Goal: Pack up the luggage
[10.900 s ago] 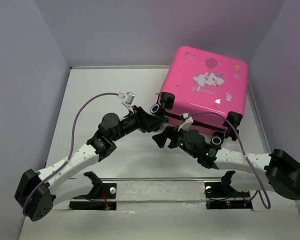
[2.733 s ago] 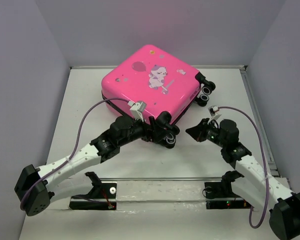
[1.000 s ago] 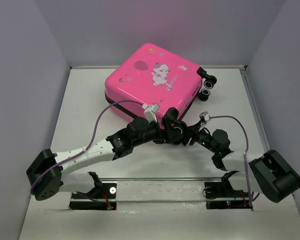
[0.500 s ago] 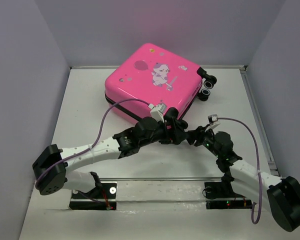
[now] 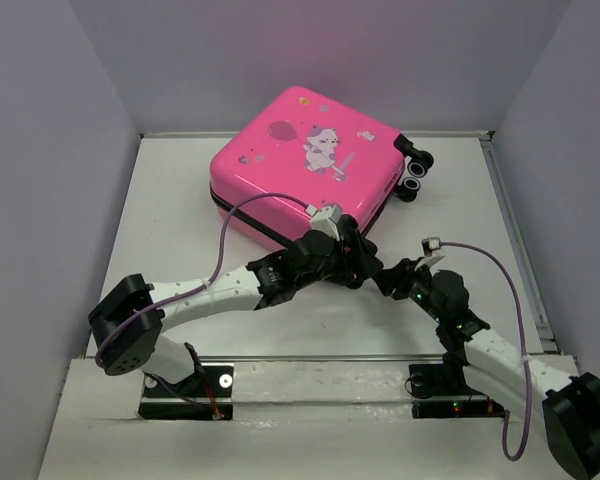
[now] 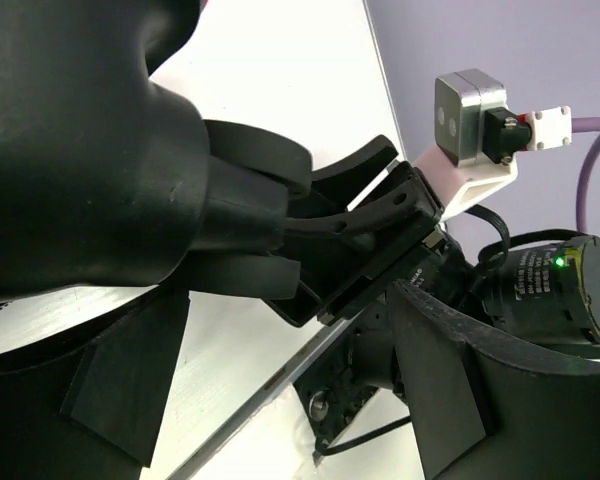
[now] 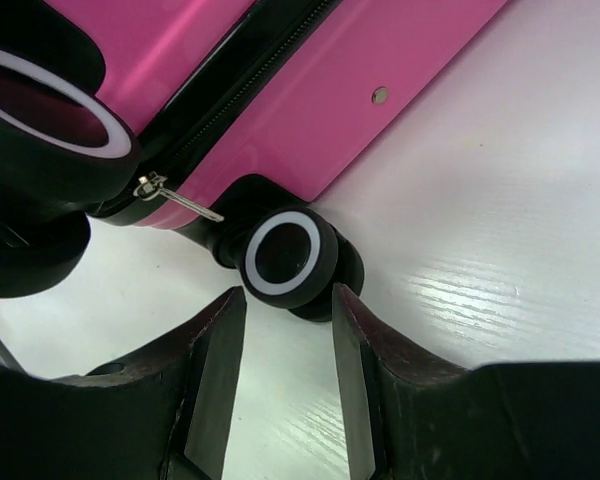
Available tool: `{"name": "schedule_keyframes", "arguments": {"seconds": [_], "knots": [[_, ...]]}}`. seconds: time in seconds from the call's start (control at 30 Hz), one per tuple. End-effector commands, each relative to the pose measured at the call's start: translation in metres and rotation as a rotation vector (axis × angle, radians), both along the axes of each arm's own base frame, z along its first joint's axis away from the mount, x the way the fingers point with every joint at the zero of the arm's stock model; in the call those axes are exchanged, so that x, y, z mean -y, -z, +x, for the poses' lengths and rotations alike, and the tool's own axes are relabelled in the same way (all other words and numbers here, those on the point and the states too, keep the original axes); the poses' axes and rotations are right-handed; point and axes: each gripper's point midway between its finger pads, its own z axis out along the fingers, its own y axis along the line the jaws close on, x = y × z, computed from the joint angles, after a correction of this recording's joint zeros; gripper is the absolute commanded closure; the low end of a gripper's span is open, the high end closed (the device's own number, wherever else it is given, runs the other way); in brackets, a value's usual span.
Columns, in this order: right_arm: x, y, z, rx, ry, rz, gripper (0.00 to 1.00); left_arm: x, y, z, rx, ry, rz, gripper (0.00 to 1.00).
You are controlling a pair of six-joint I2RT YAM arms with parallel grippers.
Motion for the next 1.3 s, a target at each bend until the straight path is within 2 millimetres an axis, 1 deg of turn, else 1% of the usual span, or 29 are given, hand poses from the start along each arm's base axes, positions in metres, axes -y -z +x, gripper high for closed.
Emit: {"name": "schedule_keyframes", "arguments": {"seconds": [0.0, 0.13, 0.27, 0.4, 0.57, 0.87, 0.97, 1.13, 1.27], "knots": [[-0.003, -0.001, -0.001, 0.011, -0.012, 0.005, 0.54, 0.009, -0.036, 0.022, 0.081, -0.066, -0.079, 0.1], [-0.008, -0.006, 0.0, 0.033, -0.04, 0.012, 0.54, 0.005, -0.034, 0.029, 0.076, -0.12, -0.097, 0.1], [-0.014, -0.003, 0.001, 0.023, -0.068, 0.018, 0.55, 0.0, -0.035, 0.036, 0.068, -0.183, -0.136, 0.1], [-0.014, -0.003, 0.0, 0.02, -0.067, 0.021, 0.55, 0.003, -0.043, 0.038, 0.056, -0.195, -0.19, 0.1], [-0.012, -0.007, 0.003, 0.033, -0.048, 0.02, 0.54, 0.004, -0.051, 0.04, 0.028, -0.222, -0.257, 0.1], [-0.016, -0.015, 0.008, 0.051, -0.059, 0.028, 0.5, 0.005, -0.045, 0.05, -0.031, -0.307, -0.344, 0.09], [-0.017, -0.015, 0.009, 0.051, -0.057, 0.027, 0.5, 0.005, -0.045, 0.054, -0.066, -0.343, -0.388, 0.09], [-0.017, -0.016, 0.009, 0.053, -0.057, 0.032, 0.5, -0.001, -0.045, 0.062, -0.129, -0.427, -0.461, 0.08], [-0.015, -0.015, 0.009, 0.052, -0.05, 0.026, 0.5, 0.0, -0.044, 0.065, -0.155, -0.454, -0.477, 0.09]]}}
